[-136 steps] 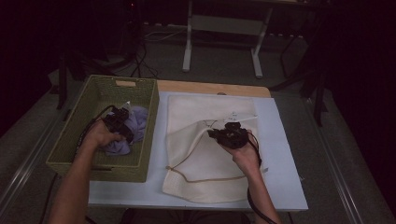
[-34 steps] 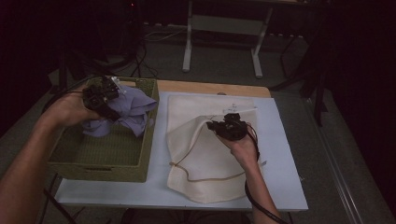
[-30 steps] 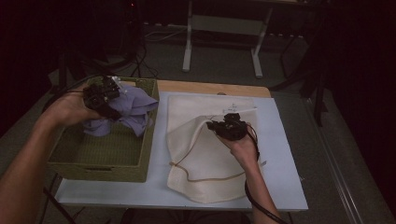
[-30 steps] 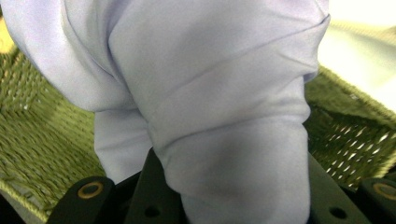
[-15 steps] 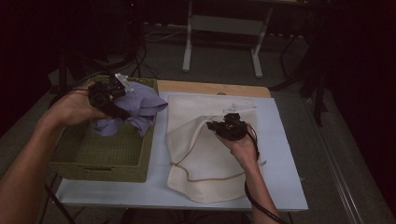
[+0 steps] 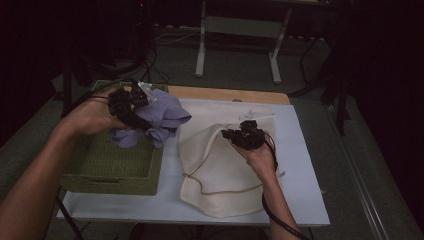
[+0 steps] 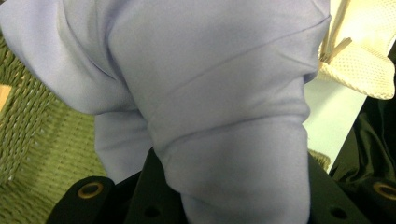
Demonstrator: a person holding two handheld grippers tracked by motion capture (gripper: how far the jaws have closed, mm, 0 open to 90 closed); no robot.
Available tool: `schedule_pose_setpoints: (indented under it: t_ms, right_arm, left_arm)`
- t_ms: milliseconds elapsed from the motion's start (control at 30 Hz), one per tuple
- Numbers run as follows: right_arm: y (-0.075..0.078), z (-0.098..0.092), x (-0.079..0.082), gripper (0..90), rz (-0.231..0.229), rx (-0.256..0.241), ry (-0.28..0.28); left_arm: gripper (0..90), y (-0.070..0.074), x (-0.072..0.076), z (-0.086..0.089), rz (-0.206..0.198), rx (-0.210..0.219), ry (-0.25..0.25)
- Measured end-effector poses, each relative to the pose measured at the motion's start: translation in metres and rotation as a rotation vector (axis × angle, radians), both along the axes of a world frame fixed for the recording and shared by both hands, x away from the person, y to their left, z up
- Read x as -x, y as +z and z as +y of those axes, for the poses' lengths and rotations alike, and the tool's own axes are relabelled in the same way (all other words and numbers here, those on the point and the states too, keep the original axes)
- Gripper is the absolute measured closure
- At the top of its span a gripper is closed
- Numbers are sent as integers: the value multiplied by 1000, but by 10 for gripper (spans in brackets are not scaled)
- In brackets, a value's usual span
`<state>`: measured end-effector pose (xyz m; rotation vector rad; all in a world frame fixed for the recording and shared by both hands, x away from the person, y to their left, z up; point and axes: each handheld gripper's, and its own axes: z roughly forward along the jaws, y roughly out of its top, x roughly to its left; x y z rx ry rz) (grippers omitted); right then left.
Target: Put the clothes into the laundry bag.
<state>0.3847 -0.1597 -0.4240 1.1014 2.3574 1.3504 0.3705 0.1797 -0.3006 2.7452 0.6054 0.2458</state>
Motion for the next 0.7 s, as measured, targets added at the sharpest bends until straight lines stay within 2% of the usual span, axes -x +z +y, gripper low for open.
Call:
schedule_pose_setpoints:
  t_ms: [333,700]
  right_arm:
    - [2,0,-4,867,0,2,-5]
    - [2,-1,-14,867,18,1,-14]
  left_arm:
    - [738,6,5,-25,2,22,-74]
    - [737,7,8,-31,-2,39,-97]
